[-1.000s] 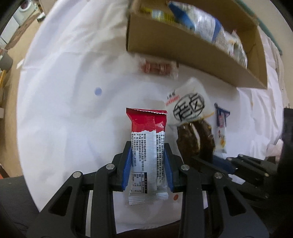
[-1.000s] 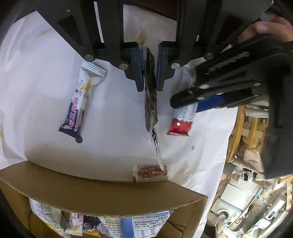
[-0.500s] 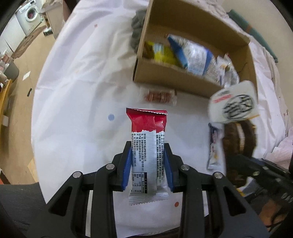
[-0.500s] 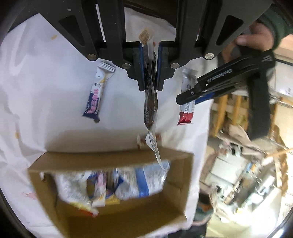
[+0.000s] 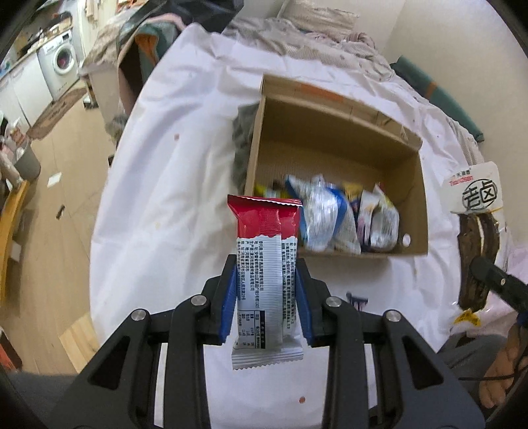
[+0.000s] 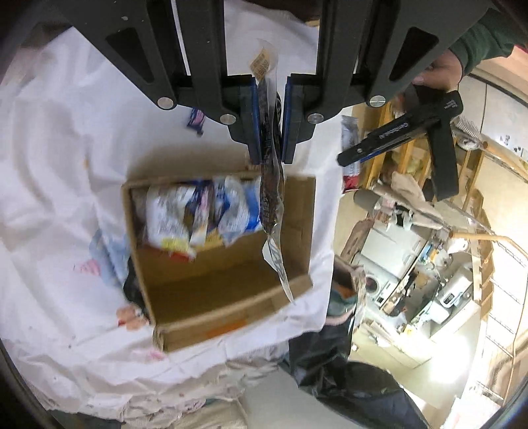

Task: Organize snacks
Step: 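Lift the red bar and jerky packet over the box with both grippers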

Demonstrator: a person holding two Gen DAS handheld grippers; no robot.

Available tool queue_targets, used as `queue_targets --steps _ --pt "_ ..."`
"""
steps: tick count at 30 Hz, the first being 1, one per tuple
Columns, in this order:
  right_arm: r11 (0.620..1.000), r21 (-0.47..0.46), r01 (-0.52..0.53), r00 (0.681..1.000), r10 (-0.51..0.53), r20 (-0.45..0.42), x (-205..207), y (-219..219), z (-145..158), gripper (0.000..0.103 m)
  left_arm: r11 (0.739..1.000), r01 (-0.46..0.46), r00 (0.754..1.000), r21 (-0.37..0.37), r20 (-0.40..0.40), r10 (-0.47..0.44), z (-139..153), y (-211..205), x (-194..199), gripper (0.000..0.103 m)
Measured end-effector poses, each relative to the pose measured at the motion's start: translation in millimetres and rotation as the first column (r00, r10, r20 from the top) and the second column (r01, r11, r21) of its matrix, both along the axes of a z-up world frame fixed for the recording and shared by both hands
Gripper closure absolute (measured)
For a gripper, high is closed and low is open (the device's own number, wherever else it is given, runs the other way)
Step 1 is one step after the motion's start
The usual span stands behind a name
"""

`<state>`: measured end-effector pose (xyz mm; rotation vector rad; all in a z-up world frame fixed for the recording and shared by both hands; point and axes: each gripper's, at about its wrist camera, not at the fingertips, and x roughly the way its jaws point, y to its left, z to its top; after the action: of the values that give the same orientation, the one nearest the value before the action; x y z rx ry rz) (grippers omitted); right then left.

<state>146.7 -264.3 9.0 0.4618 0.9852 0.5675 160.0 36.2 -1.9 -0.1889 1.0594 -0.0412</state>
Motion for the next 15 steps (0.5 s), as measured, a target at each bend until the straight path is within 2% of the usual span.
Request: queue_targets --steps 5,10,15 --pt "0.999 0.012 0.039 0.998 -0.040 0.045 23 -12 14 0.091 0.999 0.009 0.999 0.032 0.041 -0.011 16 0 26 0.075" --pt "0.994 0.050 0.093 0.994 -0.095 0.052 58 -20 18 0.091 0.999 0.023 0.998 0.029 0.064 -0.025 24 -2 56 0.075" --pt "0.990 0.074 0.121 0.992 -0.122 0.009 93 -25 -4 0.091 0.998 0.047 0.996 0.040 0.072 -0.050 15 -13 83 0.075"
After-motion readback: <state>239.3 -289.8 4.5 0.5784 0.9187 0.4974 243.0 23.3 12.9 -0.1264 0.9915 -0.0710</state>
